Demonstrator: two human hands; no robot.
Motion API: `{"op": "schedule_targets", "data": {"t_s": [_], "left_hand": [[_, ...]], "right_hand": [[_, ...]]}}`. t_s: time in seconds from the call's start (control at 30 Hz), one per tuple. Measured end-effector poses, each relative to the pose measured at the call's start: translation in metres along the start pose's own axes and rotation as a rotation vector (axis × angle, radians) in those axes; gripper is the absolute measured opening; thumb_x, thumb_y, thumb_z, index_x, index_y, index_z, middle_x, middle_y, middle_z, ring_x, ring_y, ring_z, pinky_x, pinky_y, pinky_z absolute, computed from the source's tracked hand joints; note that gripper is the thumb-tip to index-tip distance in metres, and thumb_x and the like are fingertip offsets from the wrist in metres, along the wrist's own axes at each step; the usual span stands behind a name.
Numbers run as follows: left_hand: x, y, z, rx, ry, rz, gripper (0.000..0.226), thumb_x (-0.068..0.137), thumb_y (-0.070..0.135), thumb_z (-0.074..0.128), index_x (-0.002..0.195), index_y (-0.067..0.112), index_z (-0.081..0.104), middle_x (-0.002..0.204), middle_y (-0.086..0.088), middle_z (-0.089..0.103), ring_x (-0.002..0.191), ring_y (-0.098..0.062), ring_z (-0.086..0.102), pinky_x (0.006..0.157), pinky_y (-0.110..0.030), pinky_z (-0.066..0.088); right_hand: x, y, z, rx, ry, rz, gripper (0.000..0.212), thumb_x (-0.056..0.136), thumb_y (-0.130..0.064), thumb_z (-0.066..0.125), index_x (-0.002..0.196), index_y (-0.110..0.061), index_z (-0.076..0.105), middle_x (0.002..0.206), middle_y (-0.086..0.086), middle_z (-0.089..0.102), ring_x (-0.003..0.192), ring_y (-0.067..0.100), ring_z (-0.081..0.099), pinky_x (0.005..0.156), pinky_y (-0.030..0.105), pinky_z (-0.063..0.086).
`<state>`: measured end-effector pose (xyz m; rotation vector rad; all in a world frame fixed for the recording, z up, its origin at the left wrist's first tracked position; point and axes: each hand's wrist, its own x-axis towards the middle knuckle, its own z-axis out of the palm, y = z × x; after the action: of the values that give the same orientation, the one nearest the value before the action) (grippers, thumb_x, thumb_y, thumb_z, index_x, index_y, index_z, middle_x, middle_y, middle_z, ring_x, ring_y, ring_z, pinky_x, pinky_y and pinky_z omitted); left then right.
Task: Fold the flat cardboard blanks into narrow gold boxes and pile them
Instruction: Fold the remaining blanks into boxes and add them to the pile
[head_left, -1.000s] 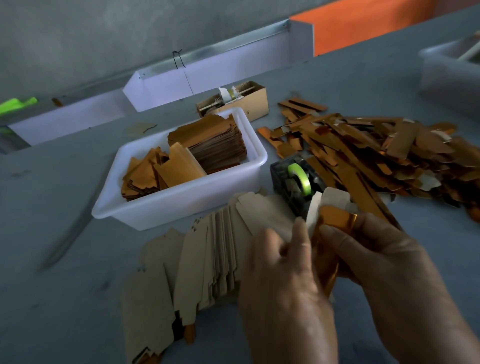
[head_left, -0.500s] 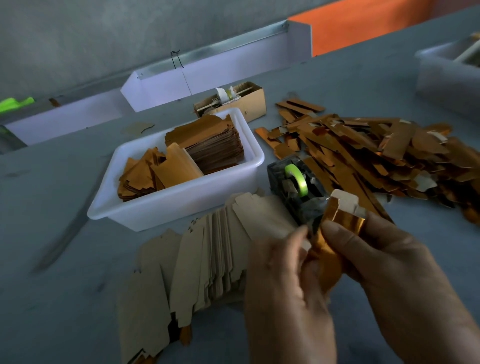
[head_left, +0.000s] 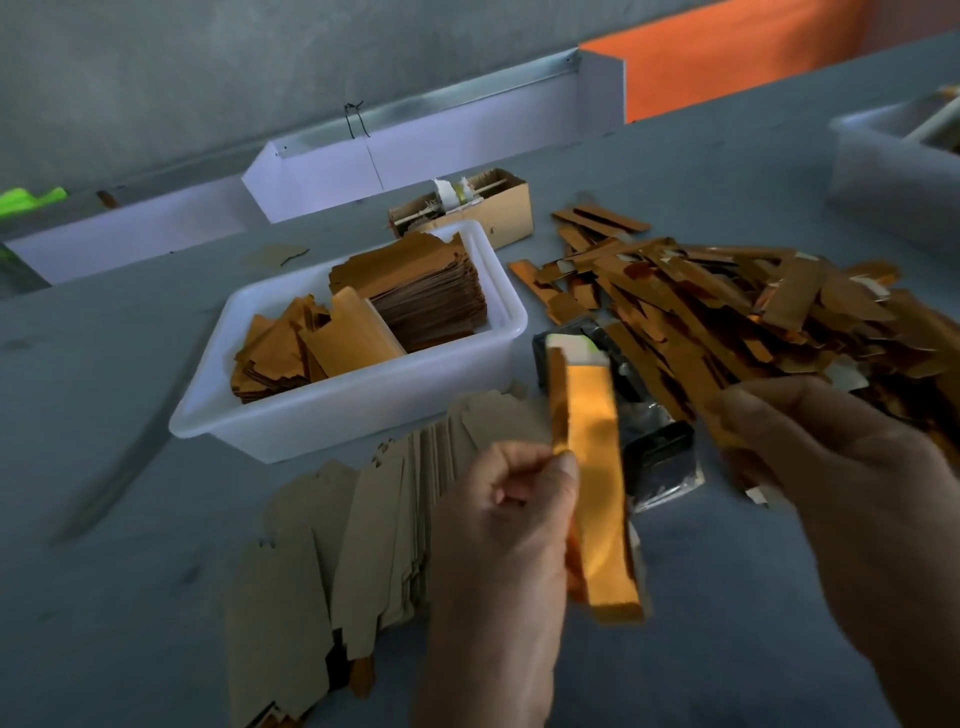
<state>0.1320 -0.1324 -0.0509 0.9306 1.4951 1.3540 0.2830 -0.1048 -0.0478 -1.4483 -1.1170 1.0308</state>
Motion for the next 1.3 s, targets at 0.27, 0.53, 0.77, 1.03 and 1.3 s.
{"op": "schedule_targets", "data": {"t_s": [0.27,0.53,0.77,1.03,1.3], "left_hand": [[0.008,-0.006,0.015,-0.061,0.029,-0.049,0.024,0.086,0.014,0.065,0.064,0.022,0.067,0.055,0.008,0.058,0.042,0.001,0.046,0.039,-0.011,0.035],[0.011,-0.013,0.018,-0.048,0.024,-0.12,0.011,0.085,0.01,0.066,0.074,0.014,0.069,0.055,0.001,0.058,0.038,-0.003,0.044,0.038,-0.014,0.038],[0.012,-0.016,0.02,-0.097,0.03,-0.121,0.01,0.089,0.013,0.063,0.083,0.007,0.068,0.053,0.001,0.06,0.035,-0.003,0.047,0.035,-0.014,0.037],[0.011,-0.019,0.019,-0.098,0.012,-0.109,0.011,0.089,0.011,0.062,0.081,0.005,0.065,0.056,-0.004,0.057,0.036,-0.005,0.043,0.035,-0.015,0.035],[0.015,-0.014,0.019,-0.091,-0.084,-0.076,0.013,0.09,0.012,0.06,0.078,0.011,0.064,0.06,0.0,0.059,0.043,-0.003,0.048,0.038,-0.012,0.035]], "right_hand": [[0.032,0.013,0.001,-0.143,-0.2,0.085,0.008,0.085,-0.029,0.061,0.087,-0.027,0.069,0.081,-0.004,0.067,0.081,0.015,0.06,0.062,0.028,0.043],[0.043,0.019,0.016,-0.335,-0.248,0.002,0.011,0.083,-0.034,0.065,0.073,-0.036,0.061,0.071,-0.009,0.06,0.065,0.007,0.054,0.051,0.019,0.036],[0.047,0.021,0.021,-0.244,-0.233,0.038,0.009,0.084,-0.022,0.067,0.075,-0.025,0.067,0.074,0.002,0.065,0.073,0.019,0.061,0.059,0.028,0.046],[0.027,0.031,0.016,0.125,-0.115,0.132,0.007,0.084,-0.022,0.064,0.081,-0.018,0.069,0.095,-0.006,0.066,0.091,0.013,0.06,0.076,0.028,0.047],[0.017,0.042,0.02,-0.194,0.003,-0.066,0.009,0.081,-0.022,0.068,0.072,-0.023,0.066,0.11,-0.015,0.054,0.09,0.001,0.053,0.074,0.025,0.044]]}}
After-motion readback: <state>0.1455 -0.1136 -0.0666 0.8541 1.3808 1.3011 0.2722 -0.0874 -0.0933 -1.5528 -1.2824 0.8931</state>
